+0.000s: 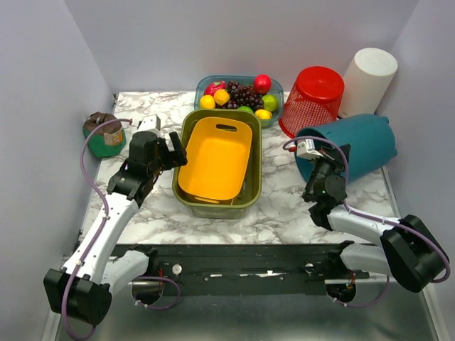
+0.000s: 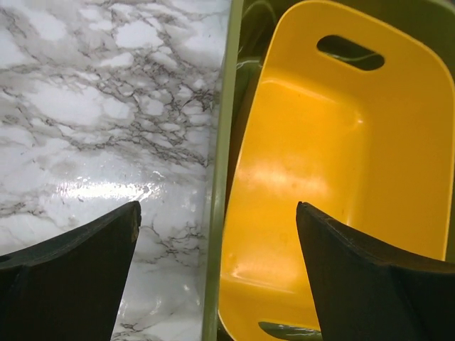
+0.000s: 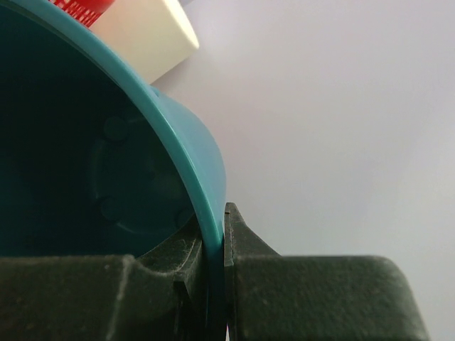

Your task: Turn the large container upside down

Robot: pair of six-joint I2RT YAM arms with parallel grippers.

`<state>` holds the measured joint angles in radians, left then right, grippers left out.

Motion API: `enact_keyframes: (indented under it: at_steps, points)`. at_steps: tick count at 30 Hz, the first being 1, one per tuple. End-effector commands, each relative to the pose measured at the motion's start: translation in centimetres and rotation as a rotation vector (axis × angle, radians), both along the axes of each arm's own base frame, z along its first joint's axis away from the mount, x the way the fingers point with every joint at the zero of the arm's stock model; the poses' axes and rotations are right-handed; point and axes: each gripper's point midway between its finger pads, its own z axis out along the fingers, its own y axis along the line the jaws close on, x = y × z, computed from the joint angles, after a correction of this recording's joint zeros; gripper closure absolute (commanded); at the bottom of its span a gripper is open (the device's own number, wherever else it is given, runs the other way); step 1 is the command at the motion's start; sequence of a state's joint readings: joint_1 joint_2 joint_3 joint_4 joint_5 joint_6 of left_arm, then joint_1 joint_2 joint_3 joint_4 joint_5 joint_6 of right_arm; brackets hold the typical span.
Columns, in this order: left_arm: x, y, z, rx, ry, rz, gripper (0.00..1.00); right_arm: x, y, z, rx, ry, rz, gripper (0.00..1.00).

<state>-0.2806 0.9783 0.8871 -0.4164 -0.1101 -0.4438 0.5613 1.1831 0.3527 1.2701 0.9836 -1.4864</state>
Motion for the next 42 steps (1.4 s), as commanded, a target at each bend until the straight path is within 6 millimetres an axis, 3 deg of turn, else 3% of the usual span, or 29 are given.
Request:
enact_keyframes:
  at_steps: [1, 5, 14, 17, 18, 21, 24, 27, 32, 37, 42]
  points:
    - [-0.3, -0.7, 2.4, -0.019, -0.036, -0.055, 0.01, -2.5, -1.8, 3.8, 0.254, -0.341, -0.018, 0.99]
    - [-0.2, -1.1, 3.6, -0.038, -0.065, -0.073, 0.01, -2.7, -0.7, 2.7, 0.288, -0.304, -0.005, 0.99]
    - [-0.1, -2.3, 6.2, -0.077, -0.089, -0.13, 0.01, -2.7, 2.5, -2.8, 0.479, -0.188, -0.078, 0.99]
    - [-0.1, -2.9, 7.1, -0.102, -0.098, -0.15, 0.01, -2.9, 3.4, -3.6, 0.555, -0.194, -0.077, 0.84]
    - [-0.1, -2.9, 7.4, -0.105, -0.102, -0.154, 0.01, -3.1, 4.1, -3.8, 0.576, -0.194, -0.059, 0.61]
    - [-0.1, -3.2, 7.8, -0.113, -0.104, -0.163, 0.01, -3.5, 4.7, -3.7, 0.644, -0.212, -0.05, 0.35]
    - [0.0, -3.4, 7.8, -0.124, -0.1, -0.171, 0.01, -4.0, 5.6, -3.7, 0.675, -0.202, -0.038, 0.24]
    - [0.2, -3.6, 7.6, -0.133, -0.099, -0.173, 0.01, -4.1, 6.5, -3.9, 0.694, -0.175, -0.072, 0.18]
    - [0.2, -3.8, 7.7, -0.147, -0.101, -0.176, 0.01, -3.7, 10.1, -3.7, 0.716, -0.16, 0.023, 0.13]
    - [0.0, -3.6, 8.0, -0.143, -0.107, -0.168, 0.01, -3.3, 13.5, -1.6, 0.763, -0.191, 0.15, 0.12]
    - [-0.2, -3.6, 8.6, -0.153, -0.129, -0.169, 0.01, -3.6, 16.3, 2.3, 0.781, -0.233, 0.305, 0.06]
